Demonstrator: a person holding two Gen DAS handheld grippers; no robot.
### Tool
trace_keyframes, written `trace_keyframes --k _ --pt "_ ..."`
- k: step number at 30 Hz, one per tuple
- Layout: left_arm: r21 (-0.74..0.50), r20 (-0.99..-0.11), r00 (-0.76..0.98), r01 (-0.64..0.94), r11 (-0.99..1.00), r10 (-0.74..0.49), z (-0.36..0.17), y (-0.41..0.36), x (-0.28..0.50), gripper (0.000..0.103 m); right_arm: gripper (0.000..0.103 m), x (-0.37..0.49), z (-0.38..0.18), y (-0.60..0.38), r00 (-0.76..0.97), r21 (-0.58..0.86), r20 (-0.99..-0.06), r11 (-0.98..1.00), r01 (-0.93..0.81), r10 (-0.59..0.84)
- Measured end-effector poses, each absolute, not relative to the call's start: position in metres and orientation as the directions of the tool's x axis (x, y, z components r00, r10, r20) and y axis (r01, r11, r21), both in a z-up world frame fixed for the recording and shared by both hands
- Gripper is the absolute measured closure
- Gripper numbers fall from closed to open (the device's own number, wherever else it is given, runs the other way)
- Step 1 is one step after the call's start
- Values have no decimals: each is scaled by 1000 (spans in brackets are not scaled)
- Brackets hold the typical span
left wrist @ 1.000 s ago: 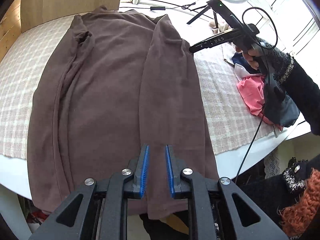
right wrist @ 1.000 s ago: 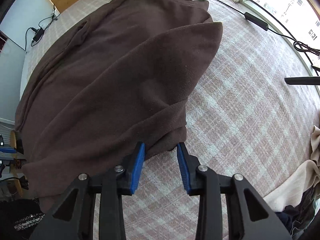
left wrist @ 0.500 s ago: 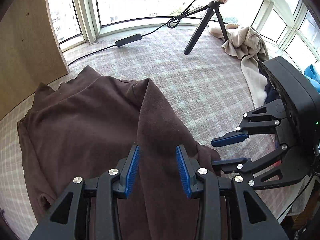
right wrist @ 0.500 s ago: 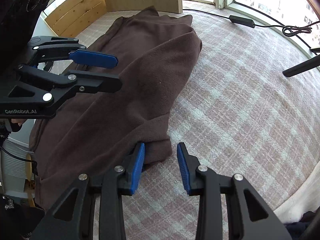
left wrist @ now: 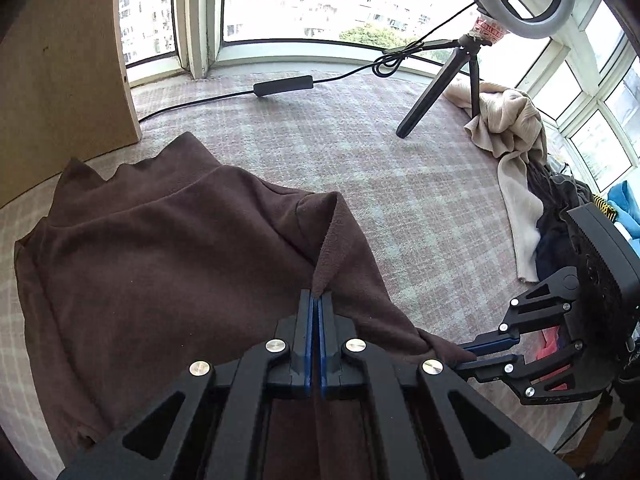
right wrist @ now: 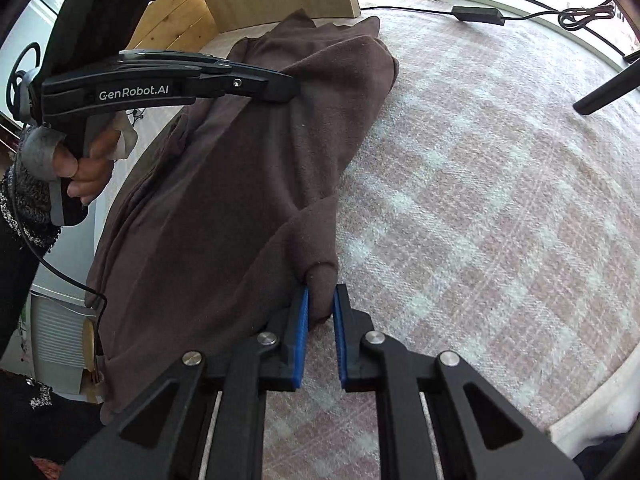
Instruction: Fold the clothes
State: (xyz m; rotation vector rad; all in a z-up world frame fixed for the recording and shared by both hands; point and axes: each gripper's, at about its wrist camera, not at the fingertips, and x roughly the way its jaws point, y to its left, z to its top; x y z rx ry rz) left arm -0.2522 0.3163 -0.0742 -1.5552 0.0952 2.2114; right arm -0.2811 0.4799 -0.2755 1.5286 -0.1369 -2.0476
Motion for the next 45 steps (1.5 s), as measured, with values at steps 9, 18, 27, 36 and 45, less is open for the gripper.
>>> trace_keyframes --k 9,18,27,36,45 --pt "-152 -910 -327 -311 -938 256 -72 290 -250 84 90 -274 -259 483 -190 311 -901 -885 347 -391" --pt "-247 -872 -302 -409 -879 385 -12 245 -109 80 84 -280 -238 428 -154 344 -868 -796 498 -472" --pt "-358 -892 -105 -427 -830 439 -59 256 70 80 80 -209 -254 384 -57 369 -882 -761 533 -468" --pt "-350 -889 -103 -474 -808 446 -94 277 143 81 58 -140 -270 371 -85 191 -957 -820 539 -278" --pt "-447 -816 -166 -424 -788 553 -76 251 174 81 59 -53 -239 350 -88 334 -888 -765 551 -451"
